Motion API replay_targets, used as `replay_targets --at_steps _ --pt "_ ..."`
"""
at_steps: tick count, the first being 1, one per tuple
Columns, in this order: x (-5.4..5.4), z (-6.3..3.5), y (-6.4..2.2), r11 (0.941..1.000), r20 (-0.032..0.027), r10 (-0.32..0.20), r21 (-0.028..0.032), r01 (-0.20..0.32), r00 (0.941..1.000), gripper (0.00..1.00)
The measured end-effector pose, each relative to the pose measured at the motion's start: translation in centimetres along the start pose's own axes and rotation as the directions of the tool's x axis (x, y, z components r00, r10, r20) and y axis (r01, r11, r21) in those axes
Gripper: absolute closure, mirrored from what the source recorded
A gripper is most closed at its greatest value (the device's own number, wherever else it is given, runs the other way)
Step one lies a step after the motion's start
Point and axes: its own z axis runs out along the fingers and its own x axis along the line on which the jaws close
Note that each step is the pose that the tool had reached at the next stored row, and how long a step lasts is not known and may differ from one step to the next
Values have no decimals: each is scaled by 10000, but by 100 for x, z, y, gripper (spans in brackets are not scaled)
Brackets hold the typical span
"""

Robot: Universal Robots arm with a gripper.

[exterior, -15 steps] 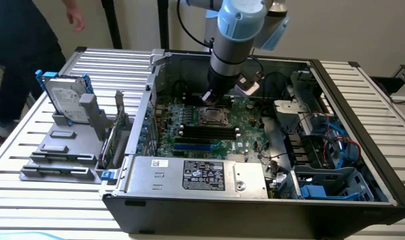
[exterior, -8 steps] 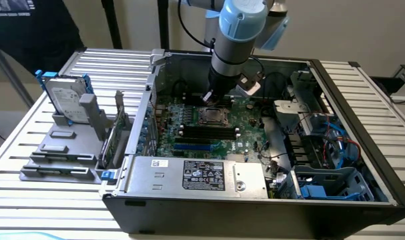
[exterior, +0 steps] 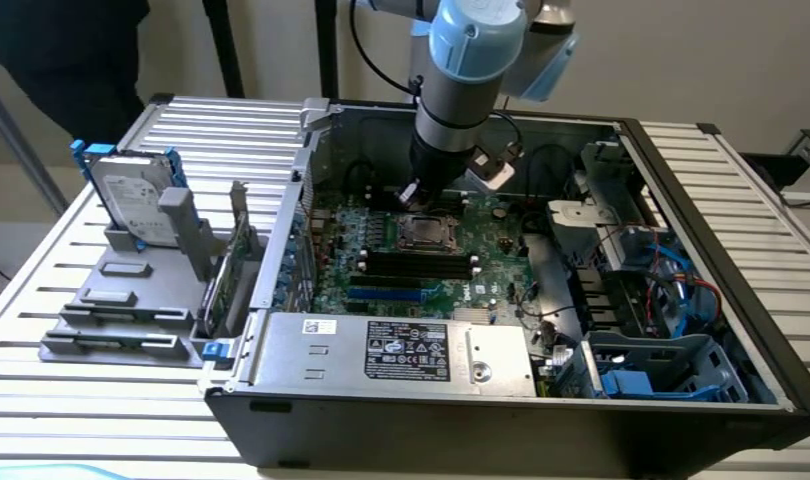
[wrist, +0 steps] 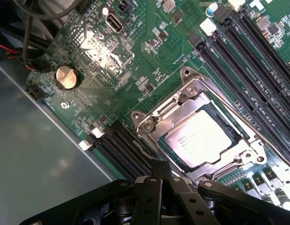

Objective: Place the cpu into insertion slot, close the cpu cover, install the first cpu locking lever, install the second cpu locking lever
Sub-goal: 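Install the first cpu locking lever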

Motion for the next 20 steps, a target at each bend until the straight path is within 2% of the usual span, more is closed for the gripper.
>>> replay_targets --at_steps 12,20 --pt "-6 11 -58 10000 -5 0 4 0 10000 89" --pt "2 13 -57 10000 -1 -9 5 9 10000 89"
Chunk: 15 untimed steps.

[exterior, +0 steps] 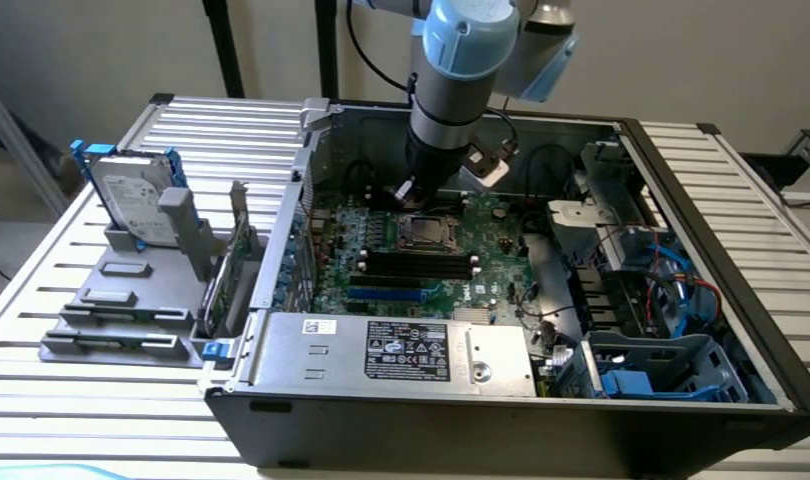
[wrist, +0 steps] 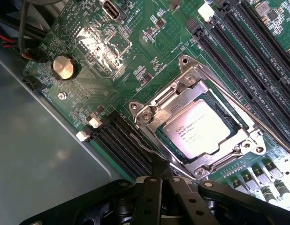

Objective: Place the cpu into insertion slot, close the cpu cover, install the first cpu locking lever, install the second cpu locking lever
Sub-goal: 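Install the first cpu locking lever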

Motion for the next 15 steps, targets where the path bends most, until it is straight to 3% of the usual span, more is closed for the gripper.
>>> replay_targets --at_steps 15 --pt "81 -3 84 9998 49 -202 42 202 9998 89"
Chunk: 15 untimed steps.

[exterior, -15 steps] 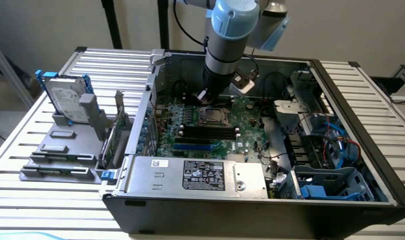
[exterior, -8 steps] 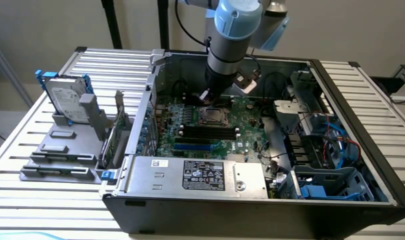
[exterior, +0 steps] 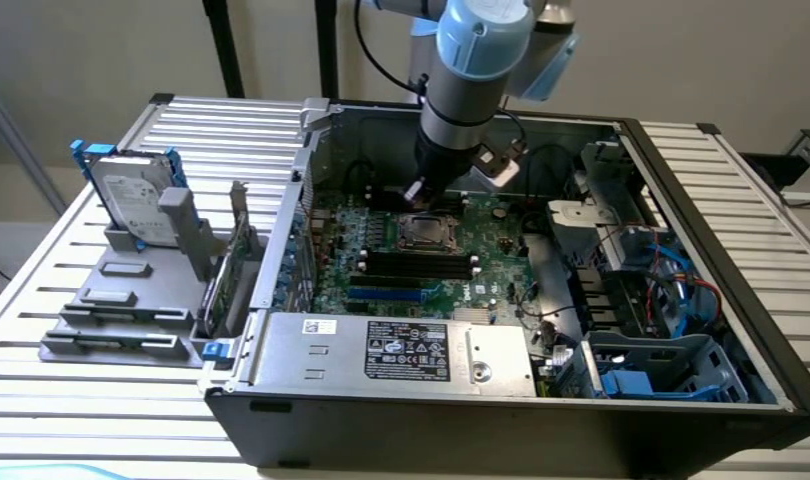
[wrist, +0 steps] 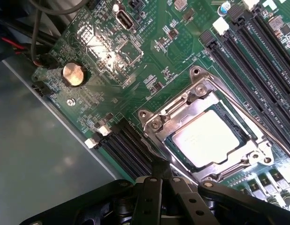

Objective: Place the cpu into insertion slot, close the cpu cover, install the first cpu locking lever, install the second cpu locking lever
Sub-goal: 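Install the first cpu locking lever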

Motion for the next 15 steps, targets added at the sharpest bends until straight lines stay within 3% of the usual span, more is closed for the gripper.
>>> replay_targets --at_steps 15 --pt "48 17 61 9992 95 -380 81 379 9992 89"
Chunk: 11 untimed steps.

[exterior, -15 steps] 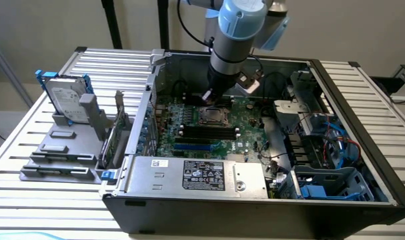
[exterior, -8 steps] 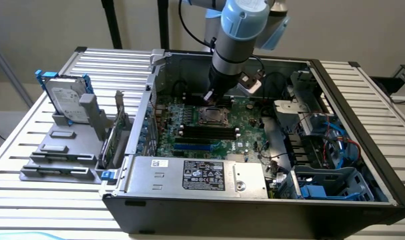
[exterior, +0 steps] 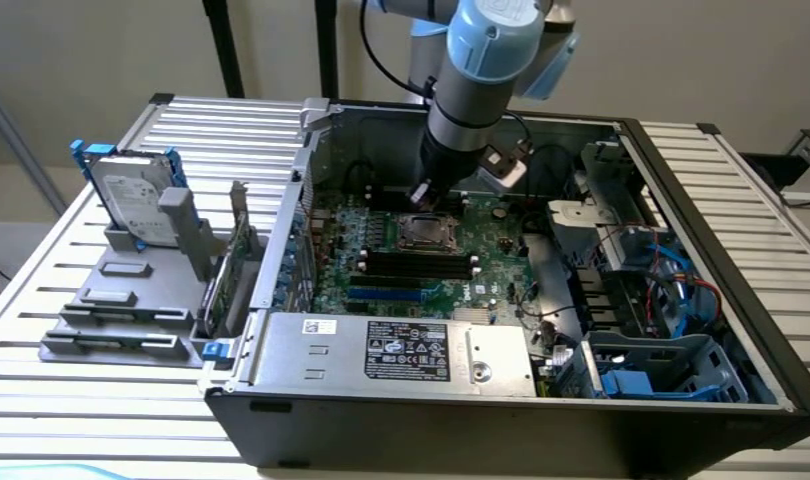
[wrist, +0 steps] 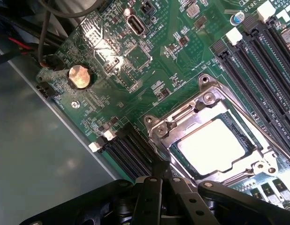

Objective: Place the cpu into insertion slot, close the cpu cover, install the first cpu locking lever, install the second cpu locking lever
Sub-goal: 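Install the first cpu locking lever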

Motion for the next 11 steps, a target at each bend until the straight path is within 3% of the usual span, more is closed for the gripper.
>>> replay_targets --at_steps 11 --pt "1 21 28 9995 72 -308 58 308 9995 89"
